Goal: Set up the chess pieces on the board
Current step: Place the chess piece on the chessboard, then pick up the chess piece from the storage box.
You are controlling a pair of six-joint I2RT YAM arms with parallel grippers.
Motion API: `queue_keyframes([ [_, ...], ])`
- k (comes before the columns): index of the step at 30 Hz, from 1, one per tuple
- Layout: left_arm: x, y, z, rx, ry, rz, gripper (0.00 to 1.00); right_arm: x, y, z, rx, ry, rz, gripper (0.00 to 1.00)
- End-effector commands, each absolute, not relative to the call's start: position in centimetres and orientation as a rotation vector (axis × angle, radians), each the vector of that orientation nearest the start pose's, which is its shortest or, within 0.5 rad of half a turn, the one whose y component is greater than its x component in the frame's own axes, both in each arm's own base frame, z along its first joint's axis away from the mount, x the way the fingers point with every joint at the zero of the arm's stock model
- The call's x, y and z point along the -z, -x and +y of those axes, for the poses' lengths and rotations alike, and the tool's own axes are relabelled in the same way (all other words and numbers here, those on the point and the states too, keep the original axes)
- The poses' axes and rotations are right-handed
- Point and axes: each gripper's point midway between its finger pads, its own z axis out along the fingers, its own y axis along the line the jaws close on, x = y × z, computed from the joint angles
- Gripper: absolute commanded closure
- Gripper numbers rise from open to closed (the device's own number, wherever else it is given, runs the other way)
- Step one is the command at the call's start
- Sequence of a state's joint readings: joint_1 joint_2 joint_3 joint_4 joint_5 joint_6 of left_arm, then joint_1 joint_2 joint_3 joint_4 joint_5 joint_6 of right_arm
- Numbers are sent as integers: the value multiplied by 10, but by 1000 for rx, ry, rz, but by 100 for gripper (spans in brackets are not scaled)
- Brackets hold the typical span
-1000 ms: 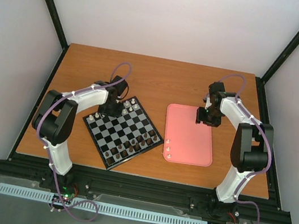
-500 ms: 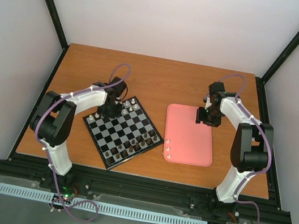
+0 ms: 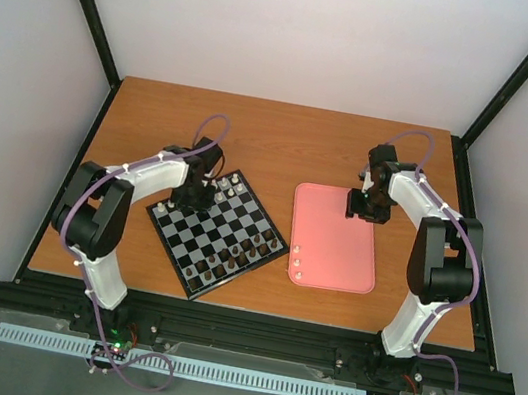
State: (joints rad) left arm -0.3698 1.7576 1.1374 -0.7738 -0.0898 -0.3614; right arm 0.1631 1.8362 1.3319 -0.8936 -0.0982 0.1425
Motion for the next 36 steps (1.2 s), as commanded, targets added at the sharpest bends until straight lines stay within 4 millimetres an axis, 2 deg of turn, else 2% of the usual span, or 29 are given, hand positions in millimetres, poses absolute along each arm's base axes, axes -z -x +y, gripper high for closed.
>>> queue_keyframes([
  [1, -60, -325, -106, -13, 9, 2920, 61, -62, -369, 76, -195, 31, 2975, 41],
  [3, -73, -324, -106, -1, 9, 2904, 56, -65, -368, 77, -197, 32, 2969, 37],
  [4, -97, -321, -106, 25, 5, 2871, 48, -68, -367, 75, -187, 32, 2965, 30],
  [8, -132, -314, -111, 91, -14, 2824, 33, -77, -366, 73, -180, 25, 2953, 20],
  [10, -147, -310, -115, 116, -34, 2798, 26, -82, -366, 73, -176, 21, 2943, 13],
  [12, -157, -307, -121, 150, -57, 2777, 19, -85, -366, 72, -172, 12, 2939, 1],
  [15, -167, -304, -137, 186, -126, 2760, 3, -88, -366, 73, -178, -4, 2935, 0],
  [16, -170, -303, -146, 194, -166, 2754, 1, -90, -367, 73, -177, -10, 2932, 0],
  [18, -175, -300, -169, 221, -263, 2740, 0, -94, -367, 74, -163, -11, 2921, 0],
  [24, -181, -288, -255, 354, -582, 2702, 0, -100, -368, 73, -138, -11, 2908, 0],
  [28, -173, -278, -310, 414, -801, 2676, 0, -101, -371, 74, -144, -14, 2901, 0],
  [31, -164, -272, -345, 416, -938, 2650, 2, -99, -371, 75, -152, -8, 2904, 0],
  [34, -151, -263, -373, 402, -1056, 2642, 10, -97, -371, 75, -152, -1, 2904, 0],
  [36, -138, -255, -387, 395, -1127, 2647, 23, -96, -371, 76, -156, 4, 2904, 0],
])
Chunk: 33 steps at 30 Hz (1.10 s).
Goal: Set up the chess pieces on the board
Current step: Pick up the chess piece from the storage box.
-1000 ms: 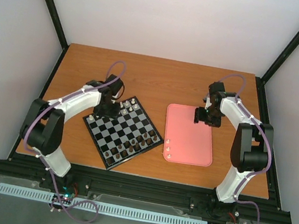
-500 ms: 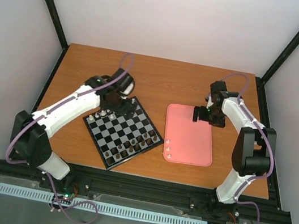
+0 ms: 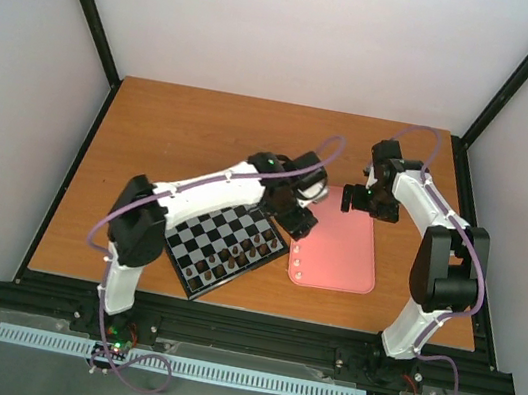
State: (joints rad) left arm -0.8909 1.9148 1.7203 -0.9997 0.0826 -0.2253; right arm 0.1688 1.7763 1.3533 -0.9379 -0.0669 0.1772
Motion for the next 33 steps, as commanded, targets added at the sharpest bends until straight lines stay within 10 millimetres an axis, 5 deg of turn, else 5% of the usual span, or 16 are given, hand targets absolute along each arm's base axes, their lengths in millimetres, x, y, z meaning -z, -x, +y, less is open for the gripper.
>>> queue_keyframes([
  [1, -131, -251, -393, 391, -1154, 2647, 29, -97, -371, 76, -156, 7, 2902, 0],
  [7, -88, -246, -400, 331, -1174, 2684, 48, -98, -370, 77, -170, 16, 2892, 0],
  [15, -66, -259, -403, 261, -1139, 2673, 68, -93, -360, 76, -170, 19, 2900, 0],
  [33, -41, -271, -401, 198, -1101, 2706, 76, -92, -359, 75, -163, 28, 2903, 0],
])
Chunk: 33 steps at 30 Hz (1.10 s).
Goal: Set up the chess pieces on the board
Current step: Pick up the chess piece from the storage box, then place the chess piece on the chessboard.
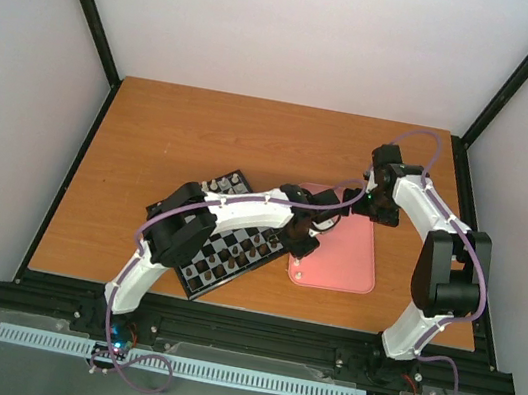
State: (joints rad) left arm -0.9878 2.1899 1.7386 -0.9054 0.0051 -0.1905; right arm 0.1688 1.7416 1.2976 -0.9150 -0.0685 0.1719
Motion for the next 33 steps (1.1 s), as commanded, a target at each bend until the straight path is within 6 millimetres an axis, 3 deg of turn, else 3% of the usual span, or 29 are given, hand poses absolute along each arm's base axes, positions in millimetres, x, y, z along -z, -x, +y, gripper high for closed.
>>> queue_keyframes([
  [1, -40, -271, -401, 201, -1099, 2711, 77, -92, -358, 74, -161, 28, 2904, 0],
  [10, -41, -274, -398, 204, -1078, 2716, 98, -90, -359, 75, -163, 27, 2909, 0],
  [13, -48, -279, -397, 235, -1044, 2723, 99, -89, -358, 74, -160, 27, 2911, 0],
  [16, -68, -288, -395, 283, -991, 2715, 99, -89, -358, 74, -153, 33, 2913, 0],
  [20, -114, -313, -379, 355, -849, 2692, 99, -87, -357, 73, -146, 38, 2917, 0],
  [23, -145, -332, -351, 340, -729, 2673, 99, -86, -357, 74, -155, 40, 2919, 0],
  [26, -166, -345, -305, 266, -588, 2688, 99, -87, -359, 76, -164, 51, 2917, 0],
  [29, -164, -343, -242, 158, -420, 2752, 99, -86, -361, 78, -181, 59, 2915, 0],
  [33, -157, -323, -165, 80, -164, 2809, 99, -86, -364, 81, -205, 67, 2912, 0],
])
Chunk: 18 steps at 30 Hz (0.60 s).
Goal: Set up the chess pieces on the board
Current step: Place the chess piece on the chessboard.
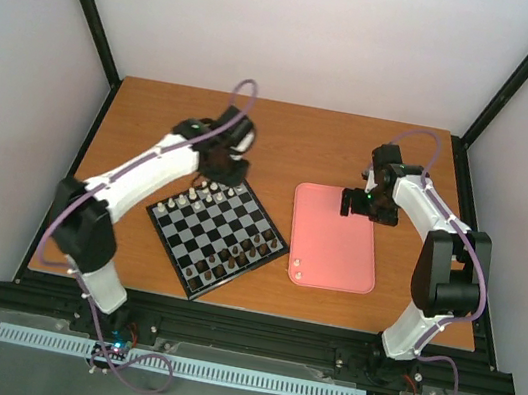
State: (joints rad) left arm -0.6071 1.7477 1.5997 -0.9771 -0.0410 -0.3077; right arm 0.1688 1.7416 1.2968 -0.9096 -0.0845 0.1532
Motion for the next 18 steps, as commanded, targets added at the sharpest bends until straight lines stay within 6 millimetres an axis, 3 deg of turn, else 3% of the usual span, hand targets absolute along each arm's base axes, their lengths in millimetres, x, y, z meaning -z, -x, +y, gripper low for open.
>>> queue_keyframes([
  [1, -153, -316, -146, 61, -96, 2823, 99, -86, -365, 82, -210, 70, 2911, 0],
  [4, -141, -295, -112, 38, 52, 2843, 99, -82, -365, 83, -217, 79, 2917, 0],
  [8, -127, -285, -91, 17, 158, 2834, 99, -77, -364, 84, -219, 89, 2930, 0],
  [18, -88, -308, -87, -32, 175, 2867, 99, -80, -364, 86, -212, 113, 2936, 0],
])
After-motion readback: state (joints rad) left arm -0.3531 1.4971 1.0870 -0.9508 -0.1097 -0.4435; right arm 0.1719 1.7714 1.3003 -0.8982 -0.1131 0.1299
